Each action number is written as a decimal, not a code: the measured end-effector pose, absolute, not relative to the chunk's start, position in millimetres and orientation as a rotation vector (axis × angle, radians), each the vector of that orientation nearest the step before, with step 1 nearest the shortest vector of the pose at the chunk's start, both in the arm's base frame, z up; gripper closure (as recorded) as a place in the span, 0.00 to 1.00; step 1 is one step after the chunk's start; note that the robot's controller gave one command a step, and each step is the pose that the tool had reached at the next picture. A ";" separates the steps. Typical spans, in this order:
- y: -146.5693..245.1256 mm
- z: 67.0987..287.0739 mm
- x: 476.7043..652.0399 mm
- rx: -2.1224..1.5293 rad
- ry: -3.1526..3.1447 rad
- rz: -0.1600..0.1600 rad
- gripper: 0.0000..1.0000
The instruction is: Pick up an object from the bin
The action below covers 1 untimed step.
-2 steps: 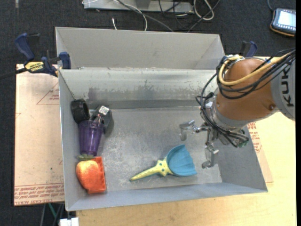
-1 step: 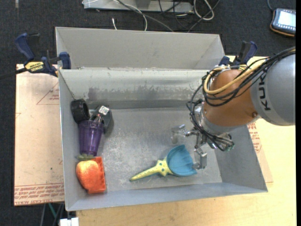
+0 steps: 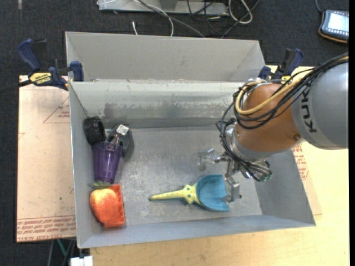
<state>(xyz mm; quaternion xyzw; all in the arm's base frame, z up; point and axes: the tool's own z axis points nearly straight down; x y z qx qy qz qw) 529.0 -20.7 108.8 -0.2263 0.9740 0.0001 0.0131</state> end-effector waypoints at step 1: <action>-19.3 78.6 534.5 -0.700 3.036 0.002 0.00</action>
Offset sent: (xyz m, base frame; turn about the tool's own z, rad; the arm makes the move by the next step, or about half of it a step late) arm 0.0023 0.0080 -0.0388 0.0449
